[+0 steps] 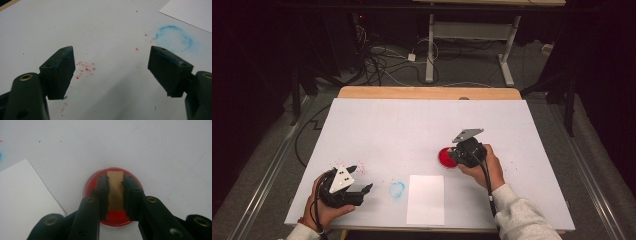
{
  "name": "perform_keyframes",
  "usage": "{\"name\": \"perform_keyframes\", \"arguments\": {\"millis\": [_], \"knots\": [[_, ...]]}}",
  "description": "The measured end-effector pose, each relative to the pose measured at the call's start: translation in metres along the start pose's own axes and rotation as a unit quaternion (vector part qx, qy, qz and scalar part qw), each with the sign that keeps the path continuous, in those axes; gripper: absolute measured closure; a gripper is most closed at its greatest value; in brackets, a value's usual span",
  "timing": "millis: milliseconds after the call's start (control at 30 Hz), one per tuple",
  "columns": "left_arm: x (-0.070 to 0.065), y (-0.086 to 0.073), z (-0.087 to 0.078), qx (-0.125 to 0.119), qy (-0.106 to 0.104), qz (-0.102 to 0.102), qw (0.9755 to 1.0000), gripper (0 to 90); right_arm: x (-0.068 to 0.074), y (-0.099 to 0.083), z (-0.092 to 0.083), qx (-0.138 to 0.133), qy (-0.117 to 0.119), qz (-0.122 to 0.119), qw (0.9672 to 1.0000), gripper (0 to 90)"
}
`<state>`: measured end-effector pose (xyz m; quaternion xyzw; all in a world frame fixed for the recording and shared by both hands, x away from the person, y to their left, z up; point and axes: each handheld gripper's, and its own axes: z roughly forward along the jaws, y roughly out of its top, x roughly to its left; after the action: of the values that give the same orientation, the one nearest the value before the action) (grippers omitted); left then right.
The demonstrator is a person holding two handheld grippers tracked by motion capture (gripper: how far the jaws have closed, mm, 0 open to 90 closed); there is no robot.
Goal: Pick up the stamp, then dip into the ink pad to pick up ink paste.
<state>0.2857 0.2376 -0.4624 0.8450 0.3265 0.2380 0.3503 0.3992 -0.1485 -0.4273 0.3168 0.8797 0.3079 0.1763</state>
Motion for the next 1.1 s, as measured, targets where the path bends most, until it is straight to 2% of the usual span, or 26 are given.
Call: {"name": "perform_keyframes", "arguments": {"millis": [133,200,500,700,867,1100], "knots": [[0.0,-0.001,0.001,0.0,-0.001,-0.001,1.0,21.4,-0.002,0.001,-0.007,-0.01,-0.001,0.003,0.9999,76.3],[0.0,-0.001,0.001,0.002,-0.001,0.0,1.0,21.3,-0.005,0.002,-0.015,-0.023,-0.001,0.008,0.9997,76.4],[0.0,0.0,0.002,0.001,-0.002,-0.001,1.0,21.3,-0.009,0.002,-0.029,-0.043,0.0,0.011,0.999,76.3],[0.0,0.001,0.003,0.007,-0.003,0.007,0.9999,21.1,-0.011,0.004,-0.051,-0.077,0.008,0.01,0.997,76.3],[-0.002,0.001,0.003,0.01,-0.002,0.011,0.9999,21.1,-0.009,0.006,-0.062,-0.092,0.01,0.012,0.9956,76.3],[-0.002,0.001,0.001,0.006,0.0,0.011,0.9999,21.0,0.0,0.011,-0.077,-0.111,0.014,-0.002,0.9937,76.3]]}}
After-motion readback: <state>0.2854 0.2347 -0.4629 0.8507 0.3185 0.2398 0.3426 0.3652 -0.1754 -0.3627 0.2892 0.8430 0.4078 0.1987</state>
